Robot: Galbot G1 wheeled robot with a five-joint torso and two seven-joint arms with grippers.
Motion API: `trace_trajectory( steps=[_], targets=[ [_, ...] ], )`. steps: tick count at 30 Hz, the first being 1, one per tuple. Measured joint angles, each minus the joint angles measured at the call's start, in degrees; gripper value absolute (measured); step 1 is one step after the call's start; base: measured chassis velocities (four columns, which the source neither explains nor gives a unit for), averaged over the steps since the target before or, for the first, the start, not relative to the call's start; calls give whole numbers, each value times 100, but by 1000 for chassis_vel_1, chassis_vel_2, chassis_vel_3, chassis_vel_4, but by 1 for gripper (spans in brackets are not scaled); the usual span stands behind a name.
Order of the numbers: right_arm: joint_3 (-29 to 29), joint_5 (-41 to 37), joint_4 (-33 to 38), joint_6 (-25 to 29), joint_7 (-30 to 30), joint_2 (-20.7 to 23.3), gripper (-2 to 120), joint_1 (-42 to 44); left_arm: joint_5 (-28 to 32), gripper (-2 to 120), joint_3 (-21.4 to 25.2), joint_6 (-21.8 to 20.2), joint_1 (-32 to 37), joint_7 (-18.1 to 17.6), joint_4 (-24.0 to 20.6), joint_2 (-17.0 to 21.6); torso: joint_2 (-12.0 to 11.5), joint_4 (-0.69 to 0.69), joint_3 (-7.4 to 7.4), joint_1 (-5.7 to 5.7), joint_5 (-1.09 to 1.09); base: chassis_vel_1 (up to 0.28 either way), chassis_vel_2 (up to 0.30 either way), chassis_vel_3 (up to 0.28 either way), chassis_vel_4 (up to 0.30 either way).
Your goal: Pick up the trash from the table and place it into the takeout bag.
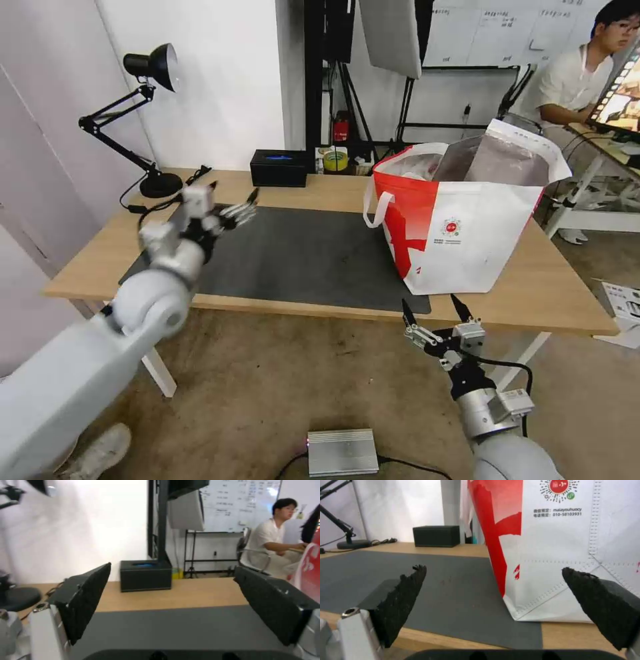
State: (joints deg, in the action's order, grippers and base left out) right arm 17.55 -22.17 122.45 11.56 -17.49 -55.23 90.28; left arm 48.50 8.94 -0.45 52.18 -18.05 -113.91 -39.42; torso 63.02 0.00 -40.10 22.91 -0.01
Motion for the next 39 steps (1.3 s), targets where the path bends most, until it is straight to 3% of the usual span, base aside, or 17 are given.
trace_trajectory(
  steps=[3,11,18,27,33,39],
  targets=[
    [0,0,0,0,0,0,100,0,-191,100,314,149,483,72,-61,-87,0,2,0,1,3,0,0,0,0],
    [0,0,0,0,-1,0,100,0,-645,100,554,477,986,98,-102,-506,0,-2,-1,1,0,0,0,0,0],
    [0,0,0,0,-1,0,100,0,-1545,100,1126,901,2030,164,-181,-1333,0,0,-1,1,1,0,0,0,0],
    [0,0,-1,0,-1,0,100,0,-1713,100,1519,1146,2768,408,-235,-1816,0,0,-1,1,1,0,0,0,0],
    [0,0,-1,0,-1,0,100,0,-1905,100,1773,1580,3140,618,-74,-2144,0,0,-1,0,1,0,0,0,0],
    [0,0,-1,0,-1,0,100,0,-1899,100,1894,1732,3251,710,21,-2232,0,0,-1,0,1,0,0,0,0]
  ],
)
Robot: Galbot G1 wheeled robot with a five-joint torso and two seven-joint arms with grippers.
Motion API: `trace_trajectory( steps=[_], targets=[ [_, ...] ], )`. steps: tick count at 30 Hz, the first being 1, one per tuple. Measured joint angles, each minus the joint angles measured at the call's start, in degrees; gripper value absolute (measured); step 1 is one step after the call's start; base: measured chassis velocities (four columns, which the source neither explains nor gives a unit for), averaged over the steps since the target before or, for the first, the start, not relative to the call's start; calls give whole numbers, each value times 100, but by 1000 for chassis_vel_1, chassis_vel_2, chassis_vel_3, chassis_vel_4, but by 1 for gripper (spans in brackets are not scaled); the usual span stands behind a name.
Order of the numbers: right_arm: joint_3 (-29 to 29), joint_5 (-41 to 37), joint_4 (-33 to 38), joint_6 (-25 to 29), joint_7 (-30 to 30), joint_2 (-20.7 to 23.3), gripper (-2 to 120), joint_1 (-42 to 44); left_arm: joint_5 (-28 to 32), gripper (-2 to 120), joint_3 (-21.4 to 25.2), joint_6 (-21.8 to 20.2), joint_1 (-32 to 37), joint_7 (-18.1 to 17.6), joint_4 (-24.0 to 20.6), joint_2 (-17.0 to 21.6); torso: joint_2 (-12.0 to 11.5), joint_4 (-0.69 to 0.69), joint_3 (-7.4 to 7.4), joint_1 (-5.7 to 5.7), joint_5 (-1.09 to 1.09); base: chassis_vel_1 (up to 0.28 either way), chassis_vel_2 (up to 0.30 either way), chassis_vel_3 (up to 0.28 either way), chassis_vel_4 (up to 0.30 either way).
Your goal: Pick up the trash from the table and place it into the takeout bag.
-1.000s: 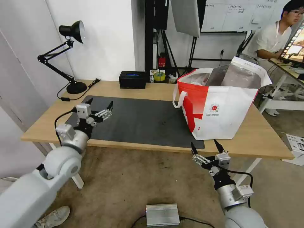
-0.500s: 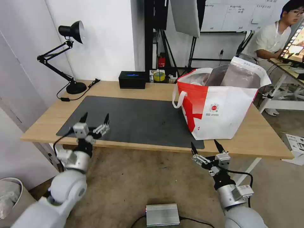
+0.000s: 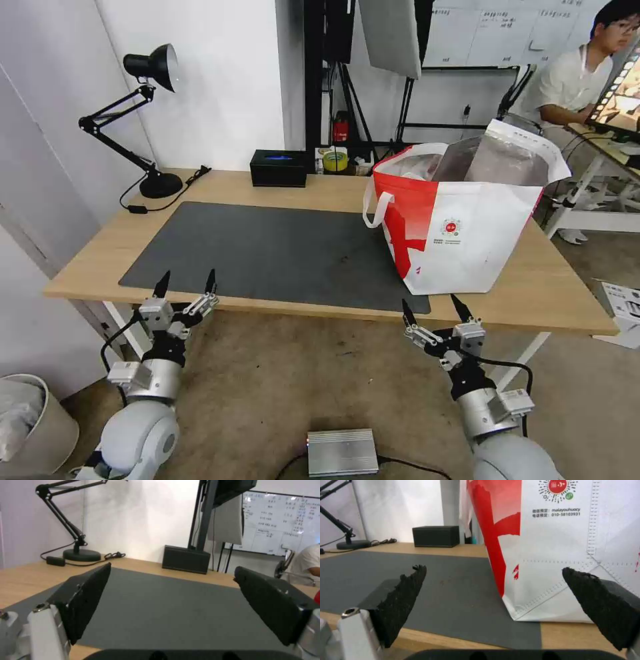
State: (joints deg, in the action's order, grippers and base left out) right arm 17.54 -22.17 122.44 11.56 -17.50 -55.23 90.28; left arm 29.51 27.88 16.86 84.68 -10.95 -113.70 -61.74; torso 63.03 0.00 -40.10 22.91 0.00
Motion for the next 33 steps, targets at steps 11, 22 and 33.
trace_trajectory(
  steps=[11,22,33],
  targets=[
    [0,0,0,0,0,0,100,0,110,100,46,185,114,609,98,21,0,0,0,0,0,0,0,0,0],
    [0,0,0,0,0,0,100,0,127,100,-10,250,117,848,106,29,0,0,0,0,0,0,0,0,0],
    [0,0,0,0,0,0,100,0,131,100,-15,250,112,845,106,33,0,0,0,0,0,0,0,0,0]
  ],
)
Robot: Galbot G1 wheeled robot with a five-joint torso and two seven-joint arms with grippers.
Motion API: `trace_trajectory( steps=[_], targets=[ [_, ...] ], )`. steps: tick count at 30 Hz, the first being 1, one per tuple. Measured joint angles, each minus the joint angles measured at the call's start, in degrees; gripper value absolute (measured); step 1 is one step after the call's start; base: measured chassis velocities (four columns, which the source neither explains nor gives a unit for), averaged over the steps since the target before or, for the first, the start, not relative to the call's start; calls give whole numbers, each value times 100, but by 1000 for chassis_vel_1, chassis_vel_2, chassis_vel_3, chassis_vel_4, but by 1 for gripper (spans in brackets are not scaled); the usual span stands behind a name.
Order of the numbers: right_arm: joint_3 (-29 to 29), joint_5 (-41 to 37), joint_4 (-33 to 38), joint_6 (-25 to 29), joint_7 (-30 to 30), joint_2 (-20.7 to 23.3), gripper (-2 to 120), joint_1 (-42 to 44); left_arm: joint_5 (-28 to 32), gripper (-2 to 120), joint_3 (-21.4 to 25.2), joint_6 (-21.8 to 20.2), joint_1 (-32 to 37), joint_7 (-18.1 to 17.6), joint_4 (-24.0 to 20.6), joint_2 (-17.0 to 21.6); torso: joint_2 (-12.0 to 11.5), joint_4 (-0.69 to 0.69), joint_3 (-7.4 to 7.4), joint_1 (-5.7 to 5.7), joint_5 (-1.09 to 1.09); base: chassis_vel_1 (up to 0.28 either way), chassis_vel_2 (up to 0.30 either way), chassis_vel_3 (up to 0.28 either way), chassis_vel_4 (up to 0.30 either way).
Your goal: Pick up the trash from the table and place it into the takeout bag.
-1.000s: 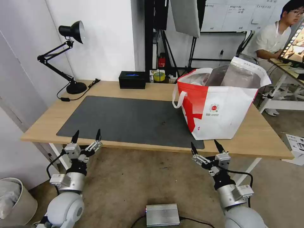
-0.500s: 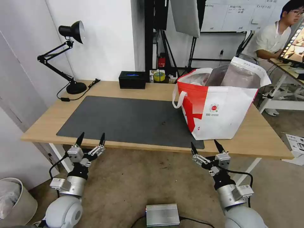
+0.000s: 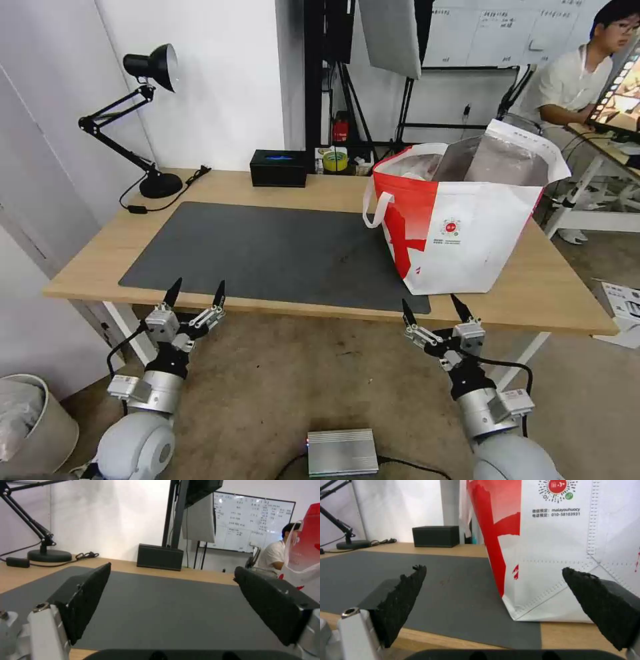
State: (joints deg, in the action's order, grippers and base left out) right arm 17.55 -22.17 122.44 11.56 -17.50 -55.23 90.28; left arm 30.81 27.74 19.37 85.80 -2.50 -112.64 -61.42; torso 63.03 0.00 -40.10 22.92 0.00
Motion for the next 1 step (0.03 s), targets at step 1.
trace_trajectory(
  steps=[1],
  targets=[
    [0,0,0,0,0,0,100,0,1,100,-2,0,-1,-4,0,1,0,0,0,0,0,0,0,0,0]
  ],
)
